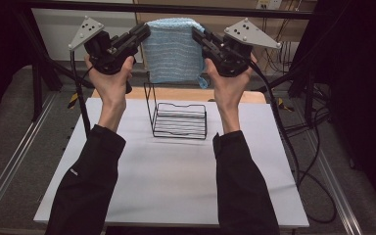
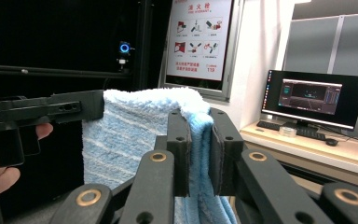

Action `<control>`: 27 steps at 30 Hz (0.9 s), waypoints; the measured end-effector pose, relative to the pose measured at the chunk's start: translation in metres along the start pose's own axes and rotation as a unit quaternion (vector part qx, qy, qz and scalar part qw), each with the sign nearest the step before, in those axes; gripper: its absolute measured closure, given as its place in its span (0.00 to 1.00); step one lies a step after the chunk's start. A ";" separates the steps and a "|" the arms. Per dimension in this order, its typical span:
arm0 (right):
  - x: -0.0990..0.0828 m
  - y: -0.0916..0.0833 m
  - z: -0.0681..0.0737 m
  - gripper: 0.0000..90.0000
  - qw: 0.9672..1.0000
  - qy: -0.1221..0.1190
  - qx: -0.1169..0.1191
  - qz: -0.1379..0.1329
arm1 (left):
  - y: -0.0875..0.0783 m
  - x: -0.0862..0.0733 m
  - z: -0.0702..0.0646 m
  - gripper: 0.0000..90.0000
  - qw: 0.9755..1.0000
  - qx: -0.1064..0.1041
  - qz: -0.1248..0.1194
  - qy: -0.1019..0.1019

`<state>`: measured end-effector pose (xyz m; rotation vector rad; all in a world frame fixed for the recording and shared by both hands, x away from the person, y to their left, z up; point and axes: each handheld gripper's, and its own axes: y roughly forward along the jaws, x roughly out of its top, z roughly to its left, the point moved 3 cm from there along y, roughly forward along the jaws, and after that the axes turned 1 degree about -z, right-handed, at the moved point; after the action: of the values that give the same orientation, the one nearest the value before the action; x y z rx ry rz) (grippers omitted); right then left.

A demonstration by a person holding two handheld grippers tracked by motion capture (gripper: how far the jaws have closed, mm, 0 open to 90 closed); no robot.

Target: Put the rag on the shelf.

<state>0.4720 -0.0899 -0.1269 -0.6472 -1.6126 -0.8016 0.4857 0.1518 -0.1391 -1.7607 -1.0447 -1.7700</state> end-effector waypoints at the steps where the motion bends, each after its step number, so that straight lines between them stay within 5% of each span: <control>1: 0.000 0.002 -0.001 0.90 1.000 0.001 -0.001 0.000 | 0.001 0.000 0.001 0.91 1.000 0.002 0.001 0.001; 18: -0.008 0.025 -0.015 0.90 1.000 0.002 -0.011 0.015 | 0.020 -0.009 0.018 0.92 1.000 0.013 0.010 0.000; 27: -0.026 0.032 -0.022 0.90 0.999 0.011 -0.017 0.033 | 0.030 -0.023 0.026 0.91 0.999 0.021 0.035 0.010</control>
<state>0.5148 -0.0875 -0.1452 -0.7100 -1.5526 -0.7871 0.5276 0.1480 -0.1577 -1.7292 -0.9940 -1.7073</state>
